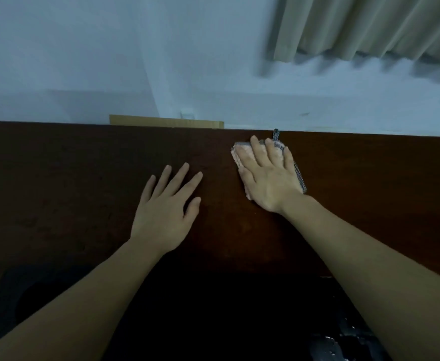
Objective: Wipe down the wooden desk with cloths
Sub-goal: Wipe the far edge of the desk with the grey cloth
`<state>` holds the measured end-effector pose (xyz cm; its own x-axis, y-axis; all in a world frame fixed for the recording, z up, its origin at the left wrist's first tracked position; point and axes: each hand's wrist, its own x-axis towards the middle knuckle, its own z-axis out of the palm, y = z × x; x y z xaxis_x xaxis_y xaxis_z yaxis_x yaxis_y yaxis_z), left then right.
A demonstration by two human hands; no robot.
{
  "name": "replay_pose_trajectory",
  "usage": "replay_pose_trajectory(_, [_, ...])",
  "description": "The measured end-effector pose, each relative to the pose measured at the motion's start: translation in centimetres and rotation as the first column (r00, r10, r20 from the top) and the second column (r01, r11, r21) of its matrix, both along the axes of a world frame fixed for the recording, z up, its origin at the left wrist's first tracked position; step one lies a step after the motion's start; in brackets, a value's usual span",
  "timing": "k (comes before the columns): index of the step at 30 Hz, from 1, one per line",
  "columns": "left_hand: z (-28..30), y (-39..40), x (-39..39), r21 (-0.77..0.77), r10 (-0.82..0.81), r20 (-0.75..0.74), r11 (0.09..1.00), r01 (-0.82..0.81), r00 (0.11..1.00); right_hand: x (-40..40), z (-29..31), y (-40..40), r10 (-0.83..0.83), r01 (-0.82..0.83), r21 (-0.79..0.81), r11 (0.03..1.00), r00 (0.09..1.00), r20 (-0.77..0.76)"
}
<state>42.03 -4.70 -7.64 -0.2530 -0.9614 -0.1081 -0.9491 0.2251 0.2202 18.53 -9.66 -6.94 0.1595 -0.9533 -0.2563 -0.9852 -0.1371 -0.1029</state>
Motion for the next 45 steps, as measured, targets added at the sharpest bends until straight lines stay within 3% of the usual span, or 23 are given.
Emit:
replay_pose_trajectory(8, [-0.3,0.1,0.0,-0.038,-0.001,0.005,0.999,0.001,1.000,0.4,0.9,9.8,0.280,-0.281,0.071,0.957,0.960,0.029])
replay_pose_trajectory(16, [-0.5,-0.1,0.0,-0.030,0.005,0.007,1.000,-0.005,1.000,0.9,-0.3,-0.7,0.079,-0.080,-0.019,0.997,0.997,-0.012])
replay_pose_trajectory(19, [-0.6,-0.2,0.0,-0.035,0.000,0.021,0.999,0.001,1.000,1.9,-0.4,-1.3,0.042,-0.042,-0.026,0.999,0.999,-0.013])
replay_pose_trajectory(28, [-0.7,-0.1,0.0,-0.045,0.001,0.007,0.999,0.000,1.000,1.7,0.8,7.6,0.274,-0.274,0.059,0.960,0.962,0.013])
replay_pose_trajectory(38, [-0.6,0.0,-0.2,-0.048,0.014,0.002,0.999,-0.014,1.000,3.6,-0.3,-6.4,0.087,-0.086,-0.061,0.994,0.996,0.020])
replay_pose_trajectory(45, [-0.8,-0.1,-0.2,-0.039,0.020,0.013,0.999,-0.020,1.000,3.1,0.3,0.0,0.194,-0.194,-0.038,0.980,0.981,-0.002])
